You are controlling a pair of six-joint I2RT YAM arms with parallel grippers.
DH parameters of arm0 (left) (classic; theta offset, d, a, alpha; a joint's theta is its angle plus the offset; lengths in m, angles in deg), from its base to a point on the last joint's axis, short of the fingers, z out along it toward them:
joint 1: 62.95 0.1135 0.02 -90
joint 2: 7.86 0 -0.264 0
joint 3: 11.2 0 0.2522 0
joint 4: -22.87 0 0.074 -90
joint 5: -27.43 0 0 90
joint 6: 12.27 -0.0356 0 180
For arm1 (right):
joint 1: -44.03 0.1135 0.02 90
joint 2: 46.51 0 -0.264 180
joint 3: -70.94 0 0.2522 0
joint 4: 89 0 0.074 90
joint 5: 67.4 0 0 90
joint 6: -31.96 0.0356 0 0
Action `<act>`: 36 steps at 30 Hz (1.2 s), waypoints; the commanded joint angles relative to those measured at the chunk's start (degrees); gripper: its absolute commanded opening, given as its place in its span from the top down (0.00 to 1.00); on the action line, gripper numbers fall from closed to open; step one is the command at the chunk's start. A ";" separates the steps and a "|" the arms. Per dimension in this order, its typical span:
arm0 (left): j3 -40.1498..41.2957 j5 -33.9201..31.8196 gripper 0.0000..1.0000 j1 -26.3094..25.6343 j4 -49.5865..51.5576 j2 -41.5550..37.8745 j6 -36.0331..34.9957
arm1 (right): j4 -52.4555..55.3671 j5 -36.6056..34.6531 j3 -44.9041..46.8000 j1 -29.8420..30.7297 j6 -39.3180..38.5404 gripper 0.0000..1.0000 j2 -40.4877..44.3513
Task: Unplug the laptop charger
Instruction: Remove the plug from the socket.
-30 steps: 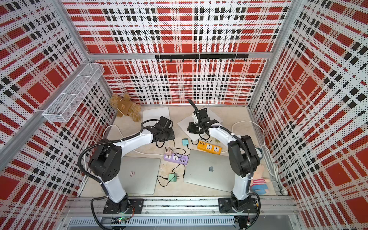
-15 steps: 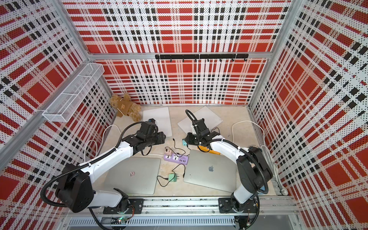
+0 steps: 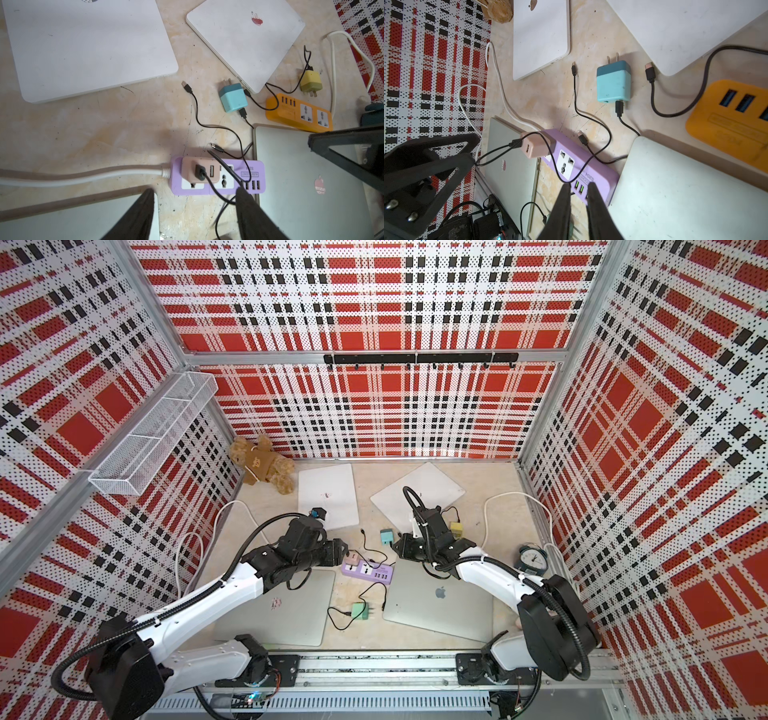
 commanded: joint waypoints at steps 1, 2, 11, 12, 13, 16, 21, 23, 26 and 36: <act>0.47 -2.84 0.33 -3.19 1.69 -2.45 -1.96 | -2.98 0.40 1.37 0.23 0.78 0.81 1.46; 0.57 -2.67 0.32 -3.52 1.77 -2.52 -1.82 | -3.31 0.35 1.73 0.21 0.92 0.81 1.54; 0.16 -4.15 0.26 -4.19 3.34 2.74 -0.30 | -3.66 0.22 1.89 0.21 0.35 0.81 1.37; 0.03 -4.29 0.26 -4.26 3.01 3.33 -0.26 | -3.66 0.13 1.76 0.21 0.27 0.81 1.30; -0.16 -4.25 0.26 -4.44 2.44 3.95 -0.49 | -3.66 0.17 1.60 0.25 0.33 0.81 1.15; -0.64 -4.62 0.26 -4.89 0.84 5.57 -1.55 | -3.56 0.49 1.09 0.27 0.31 0.81 0.58; -1.72 -4.15 0.27 -5.37 -0.87 9.92 -2.99 | -4.60 0.76 1.85 0.23 0.89 0.81 0.39; -1.99 -4.68 0.28 -5.35 -1.16 11.35 -3.29 | -4.77 0.86 2.19 0.21 0.94 0.81 0.34; -1.89 -4.39 0.30 -5.36 -2.65 12.78 -3.44 | -4.87 0.77 2.54 0.21 1.01 0.81 0.34; -1.66 -5.94 0.36 -5.35 -8.11 15.35 -2.28 | -8.43 2.28 4.97 0.90 3.75 0.81 -0.65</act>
